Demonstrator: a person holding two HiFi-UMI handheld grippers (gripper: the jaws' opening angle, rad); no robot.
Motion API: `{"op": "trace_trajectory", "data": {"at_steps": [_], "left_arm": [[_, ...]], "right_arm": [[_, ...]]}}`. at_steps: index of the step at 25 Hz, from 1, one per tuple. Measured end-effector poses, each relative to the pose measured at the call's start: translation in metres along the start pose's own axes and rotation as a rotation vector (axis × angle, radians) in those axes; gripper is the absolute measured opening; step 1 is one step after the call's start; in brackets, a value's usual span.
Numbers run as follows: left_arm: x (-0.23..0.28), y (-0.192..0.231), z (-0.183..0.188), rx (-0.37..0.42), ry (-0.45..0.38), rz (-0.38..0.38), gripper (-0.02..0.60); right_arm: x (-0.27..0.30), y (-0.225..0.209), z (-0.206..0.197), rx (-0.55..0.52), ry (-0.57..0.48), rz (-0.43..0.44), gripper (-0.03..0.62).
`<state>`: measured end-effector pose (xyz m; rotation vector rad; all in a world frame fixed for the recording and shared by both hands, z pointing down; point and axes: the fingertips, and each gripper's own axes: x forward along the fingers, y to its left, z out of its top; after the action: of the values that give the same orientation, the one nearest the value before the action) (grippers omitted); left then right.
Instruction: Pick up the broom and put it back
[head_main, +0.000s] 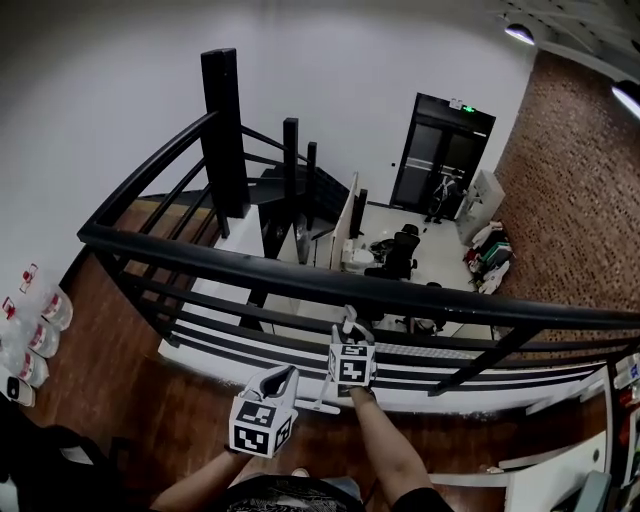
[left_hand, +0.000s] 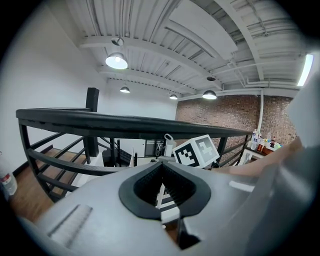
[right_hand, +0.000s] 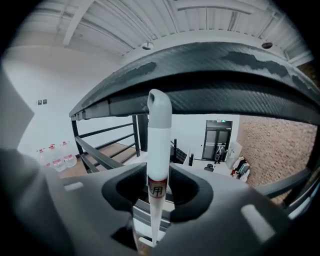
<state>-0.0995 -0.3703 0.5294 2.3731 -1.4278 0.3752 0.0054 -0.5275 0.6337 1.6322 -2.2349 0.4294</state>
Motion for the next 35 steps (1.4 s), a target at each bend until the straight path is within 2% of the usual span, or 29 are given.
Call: {"op": "trace_trajectory", "data": {"at_steps": [1, 2, 12, 23, 29, 35], "left_arm": [[-0.001, 0.002, -0.001, -0.002, -0.001, 0.004, 0.005], [-0.002, 0.003, -0.002, -0.005, -0.002, 0.009, 0.005], [-0.005, -0.002, -0.005, -0.026, -0.008, 0.005, 0.005], [-0.010, -0.033, -0.007, -0.029, -0.038, -0.022, 0.005], [-0.015, -0.043, 0.000, -0.042, -0.076, -0.018, 0.005], [-0.024, -0.048, 0.016, -0.034, -0.127, -0.005, 0.005]], "right_arm": [[0.000, -0.001, 0.000, -0.006, 0.002, -0.007, 0.100], [0.000, -0.001, 0.000, -0.011, 0.002, -0.009, 0.092], [-0.025, 0.014, -0.006, -0.028, -0.026, 0.041, 0.089], [-0.085, 0.029, -0.021, -0.039, -0.052, 0.071, 0.087], [-0.121, 0.033, -0.002, -0.043, -0.120, 0.085, 0.087], [-0.166, 0.037, 0.037, -0.041, -0.208, 0.103, 0.087]]}}
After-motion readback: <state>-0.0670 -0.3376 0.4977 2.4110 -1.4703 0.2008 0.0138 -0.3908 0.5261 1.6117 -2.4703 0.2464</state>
